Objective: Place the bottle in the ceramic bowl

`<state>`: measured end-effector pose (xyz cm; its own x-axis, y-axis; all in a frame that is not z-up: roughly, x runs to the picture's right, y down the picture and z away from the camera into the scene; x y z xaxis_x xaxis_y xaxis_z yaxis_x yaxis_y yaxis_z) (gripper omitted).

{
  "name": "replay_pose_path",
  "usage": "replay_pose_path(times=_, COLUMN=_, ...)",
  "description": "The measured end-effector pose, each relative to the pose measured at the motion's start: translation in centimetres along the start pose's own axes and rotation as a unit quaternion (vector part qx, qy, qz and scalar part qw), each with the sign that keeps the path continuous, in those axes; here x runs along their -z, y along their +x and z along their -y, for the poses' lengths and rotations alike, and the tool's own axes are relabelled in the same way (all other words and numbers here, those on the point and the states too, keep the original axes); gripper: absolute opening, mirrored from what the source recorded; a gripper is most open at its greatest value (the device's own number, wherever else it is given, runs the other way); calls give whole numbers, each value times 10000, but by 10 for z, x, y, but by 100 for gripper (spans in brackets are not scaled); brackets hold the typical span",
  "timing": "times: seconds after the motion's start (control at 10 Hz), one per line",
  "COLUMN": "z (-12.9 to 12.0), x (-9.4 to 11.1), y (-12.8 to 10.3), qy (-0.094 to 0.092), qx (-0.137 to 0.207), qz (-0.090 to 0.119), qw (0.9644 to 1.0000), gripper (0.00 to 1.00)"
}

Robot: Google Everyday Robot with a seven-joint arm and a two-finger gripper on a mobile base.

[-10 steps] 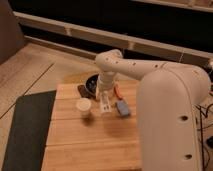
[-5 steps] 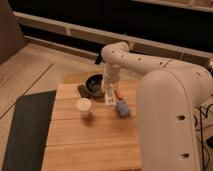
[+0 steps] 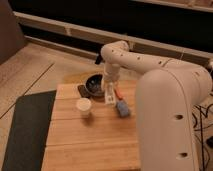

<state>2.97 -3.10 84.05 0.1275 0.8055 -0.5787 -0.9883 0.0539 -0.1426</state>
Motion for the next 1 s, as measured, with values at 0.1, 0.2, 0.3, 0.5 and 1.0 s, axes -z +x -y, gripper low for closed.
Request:
replay_pose_path(times=0.1, z=2, x=7, y=-9, qy=40, qx=24, qz=107, qw=9999, gripper=0)
replay_pose_path(times=0.2, z=5, x=14, y=-23, qy=87, qx=65, qz=257, qw=9996, gripper=0)
replay_pose_path(times=0.3, z=8, x=16, y=-31, qy=153, qx=107, qz=335, qw=9993, gripper=0)
replay_pose_path(times=0.5, z=13, x=15, y=-55, qy=321, qx=296, qz=509, qw=9977, gripper=0)
replay_pose_path(times=1.0, z=10, x=8, y=-116, qy=135, qx=804, qz=942, qw=9922, gripper=0)
